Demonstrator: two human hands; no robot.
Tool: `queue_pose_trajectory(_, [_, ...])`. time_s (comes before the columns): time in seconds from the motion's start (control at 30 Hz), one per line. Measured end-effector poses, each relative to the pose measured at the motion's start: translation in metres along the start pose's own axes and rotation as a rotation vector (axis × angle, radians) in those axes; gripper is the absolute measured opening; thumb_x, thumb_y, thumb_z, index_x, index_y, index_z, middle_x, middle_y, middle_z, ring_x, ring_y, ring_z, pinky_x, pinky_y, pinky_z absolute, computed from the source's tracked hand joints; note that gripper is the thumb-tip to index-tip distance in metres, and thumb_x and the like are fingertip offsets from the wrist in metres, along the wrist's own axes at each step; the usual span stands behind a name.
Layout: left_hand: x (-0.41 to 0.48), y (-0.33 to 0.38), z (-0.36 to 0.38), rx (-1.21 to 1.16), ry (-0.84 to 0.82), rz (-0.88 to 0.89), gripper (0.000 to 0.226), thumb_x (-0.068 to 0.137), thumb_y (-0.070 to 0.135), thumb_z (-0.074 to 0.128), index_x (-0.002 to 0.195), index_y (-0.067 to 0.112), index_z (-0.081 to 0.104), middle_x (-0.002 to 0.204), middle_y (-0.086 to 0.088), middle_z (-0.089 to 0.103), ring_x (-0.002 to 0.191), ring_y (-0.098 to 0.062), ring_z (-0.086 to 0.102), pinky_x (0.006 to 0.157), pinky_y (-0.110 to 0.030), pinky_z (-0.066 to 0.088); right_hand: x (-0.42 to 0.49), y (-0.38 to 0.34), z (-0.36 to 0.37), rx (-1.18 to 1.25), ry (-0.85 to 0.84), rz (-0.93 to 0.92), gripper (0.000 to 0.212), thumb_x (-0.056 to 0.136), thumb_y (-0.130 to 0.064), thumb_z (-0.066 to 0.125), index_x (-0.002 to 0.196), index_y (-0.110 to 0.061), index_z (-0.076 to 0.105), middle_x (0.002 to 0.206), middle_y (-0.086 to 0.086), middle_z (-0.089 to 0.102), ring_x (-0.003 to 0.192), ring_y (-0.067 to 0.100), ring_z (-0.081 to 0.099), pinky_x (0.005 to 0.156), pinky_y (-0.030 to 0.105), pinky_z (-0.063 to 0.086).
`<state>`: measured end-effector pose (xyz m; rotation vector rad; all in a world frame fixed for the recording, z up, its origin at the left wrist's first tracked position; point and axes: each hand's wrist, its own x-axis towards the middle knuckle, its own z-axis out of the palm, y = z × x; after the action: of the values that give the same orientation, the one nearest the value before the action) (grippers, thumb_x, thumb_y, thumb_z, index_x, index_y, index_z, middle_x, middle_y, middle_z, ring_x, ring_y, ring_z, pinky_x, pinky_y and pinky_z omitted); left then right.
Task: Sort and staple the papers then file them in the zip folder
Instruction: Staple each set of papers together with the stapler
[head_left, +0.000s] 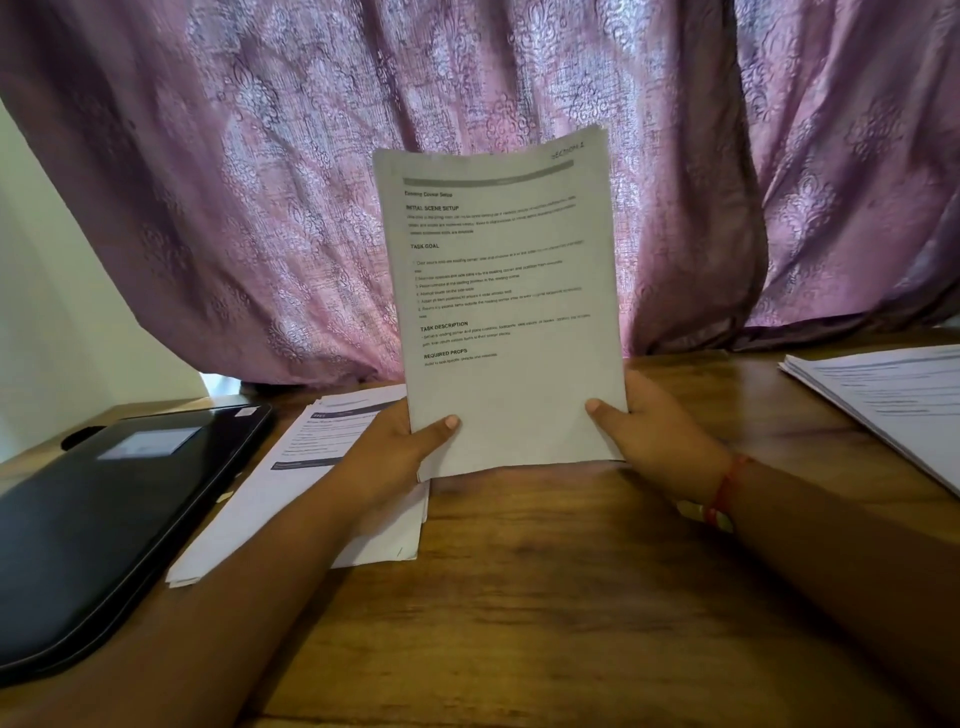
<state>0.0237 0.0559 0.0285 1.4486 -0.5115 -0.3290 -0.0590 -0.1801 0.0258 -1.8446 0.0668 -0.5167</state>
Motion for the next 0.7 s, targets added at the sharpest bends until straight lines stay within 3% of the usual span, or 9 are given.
queue_pose_trajectory(0.17, [-0.003,0.008,0.000,-0.126,0.018,-0.044,0.036,0.097,0.016,0.060,0.132,0.021,0.061,0.125,-0.003,0.072,0.116,-0.022,0.068,0.088,-0.040,0.061,-0.002,-0.003,-0.001,0.339,-0.026,0.122,0.026,0.101,-0.009,0.050,0.118,-0.024,0.062,0.121,0.002,0.068,0.107,0.021,0.066,0.097,0.046,0.052])
queue_pose_trajectory(0.3, [-0.008,0.013,0.003,-0.241,-0.013,-0.101,0.040,0.091,0.021,0.063,0.131,0.016,0.062,0.120,-0.010,0.074,0.104,-0.024,0.073,0.074,-0.036,0.064,-0.004,-0.009,-0.001,0.515,-0.047,0.201,0.024,0.102,-0.009,0.047,0.120,-0.019,0.059,0.115,0.004,0.070,0.102,0.023,0.068,0.079,0.040,0.060])
queue_pose_trajectory(0.47, [-0.016,0.016,0.005,-0.298,-0.152,-0.162,0.039,0.090,0.023,0.058,0.128,0.017,0.061,0.124,-0.016,0.071,0.106,-0.037,0.072,0.071,-0.033,0.064,-0.003,-0.011,-0.003,0.582,-0.028,0.258,0.023,0.101,-0.011,0.050,0.118,-0.021,0.061,0.108,0.001,0.073,0.096,0.020,0.070,0.073,0.039,0.061])
queue_pose_trajectory(0.57, [-0.016,0.014,0.006,-0.271,-0.177,-0.159,0.042,0.088,0.020,0.059,0.131,0.015,0.058,0.124,-0.017,0.070,0.106,-0.037,0.072,0.067,-0.031,0.064,-0.003,-0.013,-0.004,0.598,-0.037,0.271,0.024,0.101,-0.010,0.050,0.122,-0.016,0.059,0.112,0.006,0.071,0.098,0.023,0.069,0.072,0.040,0.060])
queue_pose_trajectory(0.7, [-0.014,0.015,0.003,-0.220,-0.152,-0.130,0.045,0.088,0.013,0.061,0.133,0.013,0.057,0.122,-0.016,0.072,0.103,-0.034,0.073,0.064,-0.028,0.063,-0.003,-0.015,-0.008,0.590,-0.085,0.263,0.023,0.101,-0.009,0.049,0.121,-0.015,0.058,0.113,0.008,0.070,0.093,0.022,0.069,0.061,0.033,0.060])
